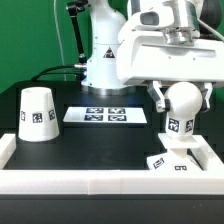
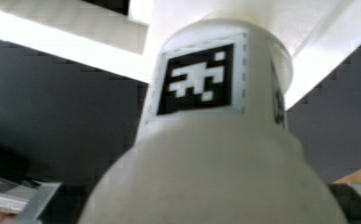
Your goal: Assemble lamp
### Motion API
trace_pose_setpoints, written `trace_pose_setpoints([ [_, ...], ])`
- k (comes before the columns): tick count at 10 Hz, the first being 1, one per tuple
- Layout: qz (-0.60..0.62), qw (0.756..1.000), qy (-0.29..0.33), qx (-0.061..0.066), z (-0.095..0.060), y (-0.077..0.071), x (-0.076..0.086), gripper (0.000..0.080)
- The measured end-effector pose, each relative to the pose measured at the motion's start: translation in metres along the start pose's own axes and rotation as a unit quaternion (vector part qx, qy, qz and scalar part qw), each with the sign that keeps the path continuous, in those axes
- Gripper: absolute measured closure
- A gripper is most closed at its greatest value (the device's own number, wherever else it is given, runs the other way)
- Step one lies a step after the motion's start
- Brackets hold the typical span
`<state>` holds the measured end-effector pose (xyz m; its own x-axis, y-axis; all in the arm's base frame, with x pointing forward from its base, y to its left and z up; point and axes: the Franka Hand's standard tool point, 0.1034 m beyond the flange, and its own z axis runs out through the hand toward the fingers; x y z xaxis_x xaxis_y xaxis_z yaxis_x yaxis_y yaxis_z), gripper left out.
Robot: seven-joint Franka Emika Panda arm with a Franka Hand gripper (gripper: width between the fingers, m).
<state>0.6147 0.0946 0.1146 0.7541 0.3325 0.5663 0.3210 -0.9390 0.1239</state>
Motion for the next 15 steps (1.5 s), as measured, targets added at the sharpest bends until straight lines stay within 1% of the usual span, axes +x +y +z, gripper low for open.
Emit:
trace_pose_setpoints([
  [2, 0.0, 1.0, 0.0, 0.0, 0.0, 0.0, 0.0, 0.0223],
  [3, 0.0, 1.0, 0.0, 0.0, 0.0, 0.0, 0.0, 0.0126],
  [4, 0.0, 1.0, 0.0, 0.0, 0.0, 0.0, 0.0, 0.0108],
  [7, 0.0, 1.0, 0.0, 0.0, 0.0, 0.0, 0.0, 0.0101],
  [9, -0.002, 1.0, 0.002, 0.001, -0.011, -0.002, 0.004, 0.01],
  [11, -0.002, 1.0, 0.002, 0.001, -0.024, 0.001, 0.013, 0.01],
  [12, -0.001, 1.0, 0.004, 0.001, -0.028, 0.002, 0.016, 0.01],
  [14, -0.003, 1.0, -0.012, 0.008, -0.025, -0.002, 0.014, 0.01],
  [15, -0.004, 1.0, -0.015, 0.007, -0.024, 0.001, 0.012, 0.01],
])
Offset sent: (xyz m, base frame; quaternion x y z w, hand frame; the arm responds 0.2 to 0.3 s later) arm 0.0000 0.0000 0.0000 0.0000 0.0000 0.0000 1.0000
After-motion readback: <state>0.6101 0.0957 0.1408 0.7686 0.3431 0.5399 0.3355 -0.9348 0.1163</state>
